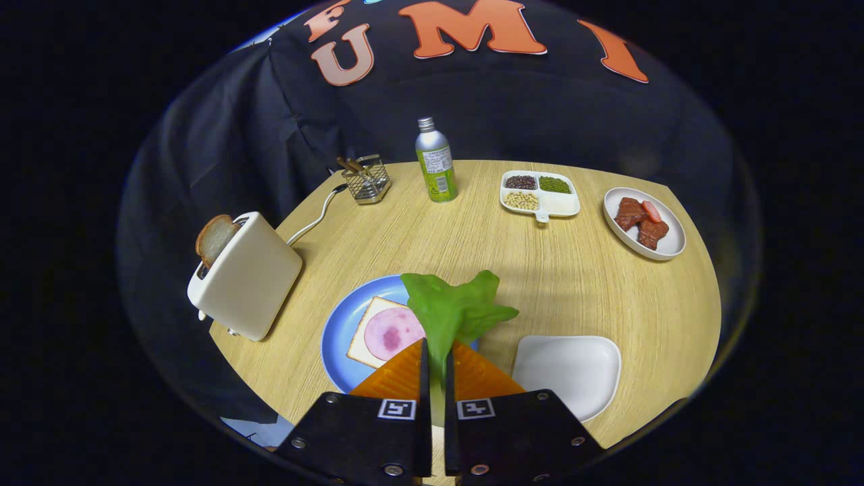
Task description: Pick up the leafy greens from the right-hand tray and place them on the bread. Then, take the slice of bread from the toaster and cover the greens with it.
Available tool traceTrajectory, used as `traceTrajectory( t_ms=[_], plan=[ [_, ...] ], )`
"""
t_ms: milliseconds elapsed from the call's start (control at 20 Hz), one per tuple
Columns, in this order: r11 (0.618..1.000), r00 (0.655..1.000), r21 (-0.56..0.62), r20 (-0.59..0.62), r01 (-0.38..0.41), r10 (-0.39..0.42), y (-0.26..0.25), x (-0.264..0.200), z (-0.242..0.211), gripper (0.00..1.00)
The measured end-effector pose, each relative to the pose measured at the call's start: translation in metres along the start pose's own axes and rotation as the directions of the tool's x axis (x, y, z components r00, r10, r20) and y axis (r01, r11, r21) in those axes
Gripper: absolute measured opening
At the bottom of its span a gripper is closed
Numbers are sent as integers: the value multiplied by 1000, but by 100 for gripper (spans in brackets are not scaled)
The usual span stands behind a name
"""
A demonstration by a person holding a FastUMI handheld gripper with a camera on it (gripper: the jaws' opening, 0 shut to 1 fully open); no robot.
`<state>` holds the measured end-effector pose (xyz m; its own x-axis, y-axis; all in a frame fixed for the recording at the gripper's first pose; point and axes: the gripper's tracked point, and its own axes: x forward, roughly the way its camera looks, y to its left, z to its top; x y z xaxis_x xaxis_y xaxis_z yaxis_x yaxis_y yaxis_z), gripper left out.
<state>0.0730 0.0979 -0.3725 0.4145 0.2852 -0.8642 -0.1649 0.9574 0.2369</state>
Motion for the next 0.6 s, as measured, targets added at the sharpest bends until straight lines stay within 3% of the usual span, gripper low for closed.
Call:
traceTrajectory(
  t_ms=[600],
  plan=[
    [999, 993, -37, -114, -38, 34, 57, 61, -13, 9]
  ],
)
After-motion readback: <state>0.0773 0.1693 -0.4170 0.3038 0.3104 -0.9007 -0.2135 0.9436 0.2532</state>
